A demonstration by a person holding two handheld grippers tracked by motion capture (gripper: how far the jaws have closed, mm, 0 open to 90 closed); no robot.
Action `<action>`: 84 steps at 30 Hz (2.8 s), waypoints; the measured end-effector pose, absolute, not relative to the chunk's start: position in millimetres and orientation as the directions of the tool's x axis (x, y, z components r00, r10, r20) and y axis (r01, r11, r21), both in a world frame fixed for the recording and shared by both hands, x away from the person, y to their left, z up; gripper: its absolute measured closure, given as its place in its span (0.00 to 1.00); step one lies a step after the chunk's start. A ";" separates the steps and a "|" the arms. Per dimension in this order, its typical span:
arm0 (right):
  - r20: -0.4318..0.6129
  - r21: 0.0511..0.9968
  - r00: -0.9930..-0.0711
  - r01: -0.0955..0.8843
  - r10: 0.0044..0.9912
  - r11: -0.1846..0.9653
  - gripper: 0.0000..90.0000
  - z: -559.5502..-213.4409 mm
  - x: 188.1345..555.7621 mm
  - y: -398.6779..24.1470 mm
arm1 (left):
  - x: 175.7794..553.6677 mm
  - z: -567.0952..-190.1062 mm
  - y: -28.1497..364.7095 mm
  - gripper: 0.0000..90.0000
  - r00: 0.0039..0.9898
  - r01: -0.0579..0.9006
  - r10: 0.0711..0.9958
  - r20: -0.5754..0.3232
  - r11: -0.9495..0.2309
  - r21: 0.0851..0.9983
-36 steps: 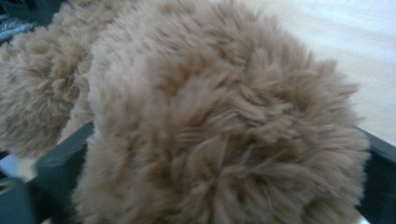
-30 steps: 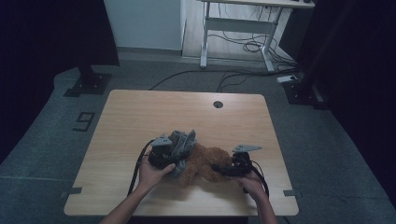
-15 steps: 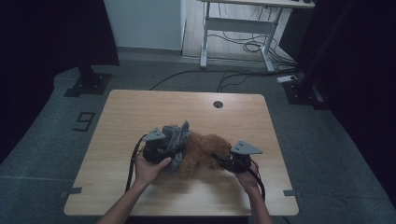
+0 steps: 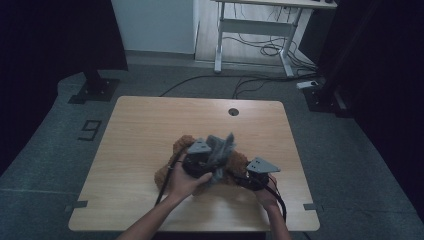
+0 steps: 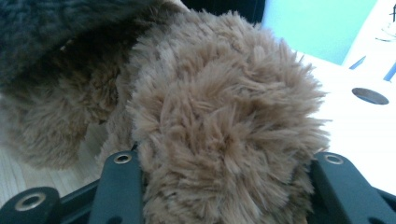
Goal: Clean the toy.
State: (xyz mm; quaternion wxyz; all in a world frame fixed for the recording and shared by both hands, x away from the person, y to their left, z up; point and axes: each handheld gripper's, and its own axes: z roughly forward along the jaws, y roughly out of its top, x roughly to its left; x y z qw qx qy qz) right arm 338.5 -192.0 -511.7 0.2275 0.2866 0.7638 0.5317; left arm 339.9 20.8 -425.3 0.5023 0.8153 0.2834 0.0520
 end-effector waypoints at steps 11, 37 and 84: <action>-0.045 0.926 -0.736 0.222 0.675 0.304 0.51 -519.9 335.2 -198.6 | 351.1 -451.1 2.2 0.88 0.816 0.477 0.520 -0.254 -0.357 0.803; 0.008 0.933 -0.733 0.250 0.680 0.258 0.50 -524.8 335.0 -203.6 | 346.4 -470.3 177.6 0.88 0.624 0.560 0.717 -0.310 -0.134 0.817; 0.035 0.939 -0.749 0.252 0.662 0.235 0.48 -529.9 336.7 -209.8 | 352.9 -420.9 -18.4 0.89 0.828 0.420 0.538 -0.158 -0.407 0.811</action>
